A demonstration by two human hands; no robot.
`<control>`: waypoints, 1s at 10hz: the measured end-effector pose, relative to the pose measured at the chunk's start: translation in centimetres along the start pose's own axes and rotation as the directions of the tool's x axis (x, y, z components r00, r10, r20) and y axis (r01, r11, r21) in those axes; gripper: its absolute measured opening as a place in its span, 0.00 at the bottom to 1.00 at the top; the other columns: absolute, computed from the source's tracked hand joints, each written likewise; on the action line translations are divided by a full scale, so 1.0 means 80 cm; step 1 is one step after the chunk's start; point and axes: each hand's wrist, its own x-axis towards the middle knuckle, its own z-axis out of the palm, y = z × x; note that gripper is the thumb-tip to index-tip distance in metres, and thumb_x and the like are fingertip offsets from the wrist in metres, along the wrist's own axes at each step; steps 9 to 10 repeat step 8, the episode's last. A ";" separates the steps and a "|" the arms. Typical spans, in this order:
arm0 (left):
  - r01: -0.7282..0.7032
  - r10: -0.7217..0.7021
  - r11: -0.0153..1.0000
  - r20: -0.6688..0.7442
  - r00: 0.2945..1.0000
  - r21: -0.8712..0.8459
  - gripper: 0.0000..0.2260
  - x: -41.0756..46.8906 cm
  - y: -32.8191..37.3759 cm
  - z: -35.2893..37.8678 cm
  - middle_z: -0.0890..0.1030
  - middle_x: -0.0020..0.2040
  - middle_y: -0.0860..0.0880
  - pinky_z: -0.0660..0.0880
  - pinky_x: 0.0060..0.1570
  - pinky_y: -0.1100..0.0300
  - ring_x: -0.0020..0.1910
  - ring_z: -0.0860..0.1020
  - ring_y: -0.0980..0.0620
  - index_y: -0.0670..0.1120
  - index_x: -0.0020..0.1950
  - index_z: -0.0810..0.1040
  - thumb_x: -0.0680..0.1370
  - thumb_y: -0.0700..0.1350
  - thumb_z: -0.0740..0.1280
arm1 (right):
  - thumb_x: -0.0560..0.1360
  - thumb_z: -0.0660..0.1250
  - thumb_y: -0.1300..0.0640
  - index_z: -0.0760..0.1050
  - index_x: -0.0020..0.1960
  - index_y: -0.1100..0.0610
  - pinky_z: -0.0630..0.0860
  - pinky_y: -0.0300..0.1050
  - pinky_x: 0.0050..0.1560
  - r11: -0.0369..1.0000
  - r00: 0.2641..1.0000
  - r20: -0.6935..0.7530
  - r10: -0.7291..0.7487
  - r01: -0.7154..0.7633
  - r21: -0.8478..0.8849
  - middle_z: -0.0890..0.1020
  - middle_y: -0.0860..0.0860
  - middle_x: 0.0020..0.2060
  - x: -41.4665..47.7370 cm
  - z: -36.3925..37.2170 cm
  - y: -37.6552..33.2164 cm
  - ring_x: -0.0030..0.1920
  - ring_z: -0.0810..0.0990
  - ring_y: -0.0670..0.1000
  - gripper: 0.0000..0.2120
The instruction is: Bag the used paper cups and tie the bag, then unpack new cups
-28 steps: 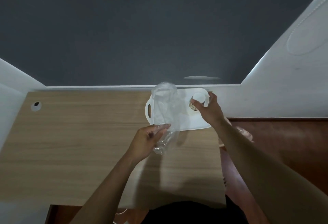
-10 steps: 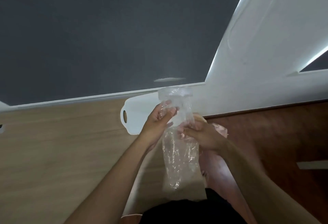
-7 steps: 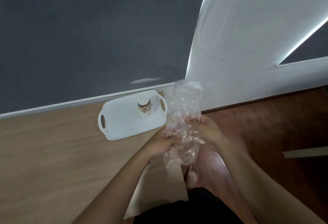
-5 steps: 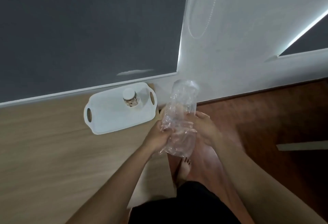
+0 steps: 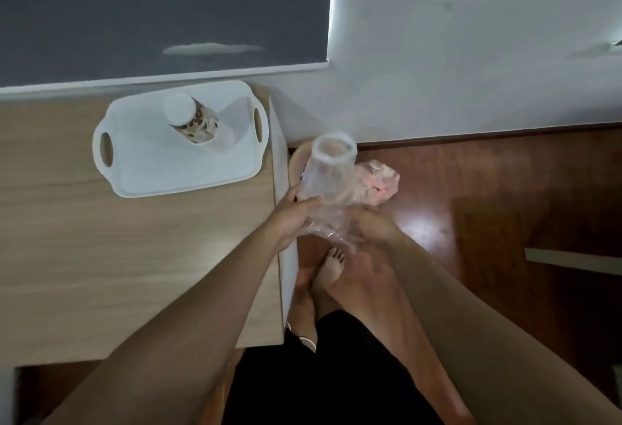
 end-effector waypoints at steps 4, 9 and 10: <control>0.082 -0.090 0.992 -0.089 0.992 -0.091 0.27 0.119 -0.023 0.025 0.77 0.56 0.49 0.82 0.65 0.50 0.52 0.82 0.51 0.38 0.85 0.64 0.87 0.37 0.69 | 0.78 0.77 0.50 0.85 0.55 0.61 0.73 0.44 0.31 0.991 0.988 -0.150 0.042 -0.022 0.130 0.83 0.52 0.34 0.159 -0.035 0.043 0.31 0.80 0.49 0.14; -0.096 0.139 0.971 -0.190 0.972 0.220 0.17 0.116 -0.085 0.021 0.84 0.63 0.50 0.81 0.69 0.50 0.64 0.85 0.48 0.47 0.76 0.77 0.90 0.52 0.65 | 0.84 0.66 0.37 0.68 0.83 0.50 0.76 0.57 0.75 0.993 0.999 0.018 0.027 -0.029 0.118 0.77 0.51 0.74 0.134 -0.057 0.092 0.71 0.80 0.54 0.32; -0.096 0.139 0.971 -0.190 0.972 0.220 0.17 0.116 -0.085 0.021 0.84 0.63 0.50 0.81 0.69 0.50 0.64 0.85 0.48 0.47 0.76 0.77 0.90 0.52 0.65 | 0.84 0.66 0.37 0.68 0.83 0.50 0.76 0.57 0.75 0.993 0.999 0.018 0.027 -0.029 0.118 0.77 0.51 0.74 0.134 -0.057 0.092 0.71 0.80 0.54 0.32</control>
